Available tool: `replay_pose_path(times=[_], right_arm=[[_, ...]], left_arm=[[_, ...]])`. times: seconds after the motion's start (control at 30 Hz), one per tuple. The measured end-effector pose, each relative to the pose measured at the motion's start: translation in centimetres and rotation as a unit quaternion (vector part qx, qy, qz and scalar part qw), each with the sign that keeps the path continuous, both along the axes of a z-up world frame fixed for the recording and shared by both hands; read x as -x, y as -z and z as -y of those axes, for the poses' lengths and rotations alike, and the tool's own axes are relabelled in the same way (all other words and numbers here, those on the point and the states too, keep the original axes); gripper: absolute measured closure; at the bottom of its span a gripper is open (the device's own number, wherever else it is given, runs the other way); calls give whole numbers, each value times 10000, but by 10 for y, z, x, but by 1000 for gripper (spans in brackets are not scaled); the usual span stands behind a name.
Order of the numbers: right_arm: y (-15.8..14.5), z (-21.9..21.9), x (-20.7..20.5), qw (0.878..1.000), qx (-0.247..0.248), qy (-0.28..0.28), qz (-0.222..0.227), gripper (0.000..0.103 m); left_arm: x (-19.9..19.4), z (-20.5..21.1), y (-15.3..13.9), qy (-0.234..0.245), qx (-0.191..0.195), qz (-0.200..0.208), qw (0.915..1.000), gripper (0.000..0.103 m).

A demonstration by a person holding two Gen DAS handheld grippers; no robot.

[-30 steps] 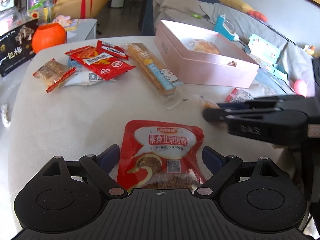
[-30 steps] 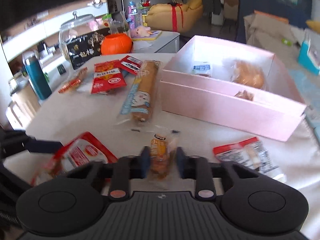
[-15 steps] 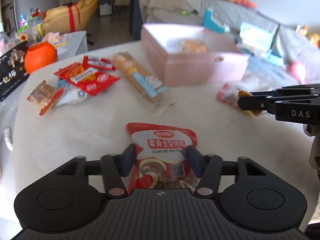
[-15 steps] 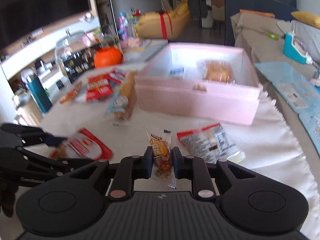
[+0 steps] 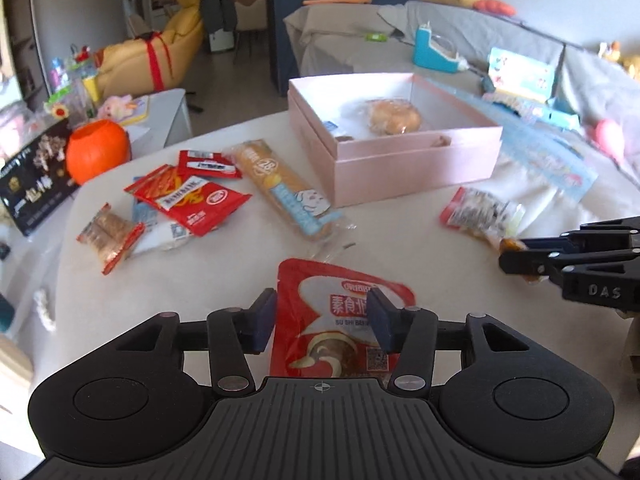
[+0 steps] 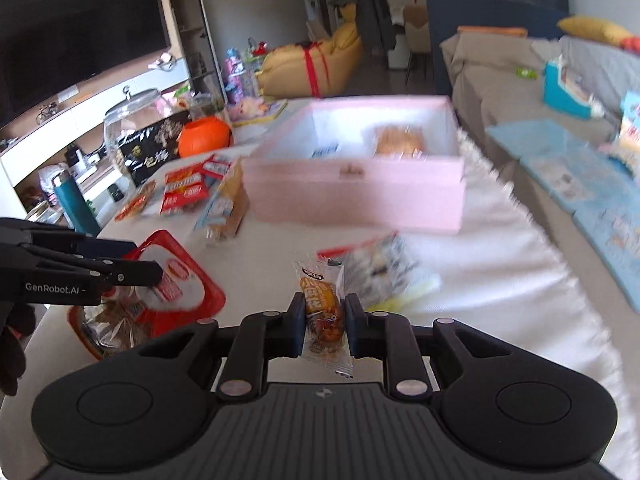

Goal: Organize snacks

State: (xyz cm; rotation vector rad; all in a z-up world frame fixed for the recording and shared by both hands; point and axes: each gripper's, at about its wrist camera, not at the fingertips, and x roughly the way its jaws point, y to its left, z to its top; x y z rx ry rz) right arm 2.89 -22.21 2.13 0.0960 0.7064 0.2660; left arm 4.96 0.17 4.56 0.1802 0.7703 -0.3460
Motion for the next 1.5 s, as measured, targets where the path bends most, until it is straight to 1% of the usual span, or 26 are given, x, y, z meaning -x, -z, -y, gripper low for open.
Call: replay_pose_path(times=[0.1,0.17,0.27,0.3,0.37,0.4,0.47,0.53,0.57,0.67,0.77,0.8,0.83,0.93,1.0,1.07,1.17,1.2,1.23,1.27,1.3,1.33,1.5], right_arm=[[17,-9,-4,9999,4,-111,-118,83],[23,-14,-3,9999,56,-99,90,82],[24,-15,-2,9998,33,-115,145,79],[24,-14,-1,9998,-8,-121,147,78],[25,-11,-2,9998,-98,-112,136,78],[25,-10,-2,9998,-131,-107,133,78],[26,-9,-2,9997,-169,-95,134,78],[26,-10,-3,9997,-187,-86,136,78],[26,-10,-3,9997,-193,-84,135,78],[26,-9,-3,9997,-188,-86,136,78],[26,-9,-3,9997,-183,-85,138,78],[26,-9,-3,9997,-180,-84,140,78],[26,-9,-3,9997,-183,-83,139,78],[26,-9,-3,9997,-182,-86,139,78],[26,-9,-2,9997,-160,-85,144,78],[25,-11,-2,9998,-96,-72,150,78],[23,-23,-1,9994,283,-56,173,77],[22,-27,-1,9990,414,-46,158,74],[21,-31,-2,9988,465,-47,118,66],[20,-33,-4,9990,447,-69,61,61],[19,-34,-6,9992,395,-85,-3,55],[18,-35,-8,9993,358,-79,-62,51],[14,-42,-14,9980,540,-143,-290,46]], left_arm=[[2,1,1,53,-92,45,9999,47],[1,-2,-1,80,-31,51,10000,46],[3,-8,-5,29,42,203,9998,49],[3,-9,-5,62,107,192,9997,50],[3,-9,-2,209,241,28,9995,50],[4,-5,1,291,191,-67,9994,50],[7,7,11,445,-121,-183,9988,48],[14,19,19,613,-513,-5,9968,41],[16,24,21,675,-653,30,9956,35],[17,33,25,788,-797,3,9937,23],[11,27,23,735,-688,-100,9949,24],[8,23,23,656,-653,-148,9956,25],[5,18,23,564,-633,-183,9962,23],[-5,3,26,311,-540,-267,9977,23],[-10,-5,28,209,-429,-261,9985,20],[-16,-10,30,137,-299,-337,9989,13],[-25,-18,32,27,53,-520,9986,11],[-26,-17,32,55,26,-529,9986,10],[-25,-15,32,82,-18,-529,9986,9],[-25,-14,32,83,-24,-535,9985,9],[-24,-14,33,76,-17,-530,9986,9],[-24,-14,33,79,-10,-525,9986,9],[-17,-12,33,178,-22,-535,9984,9]])
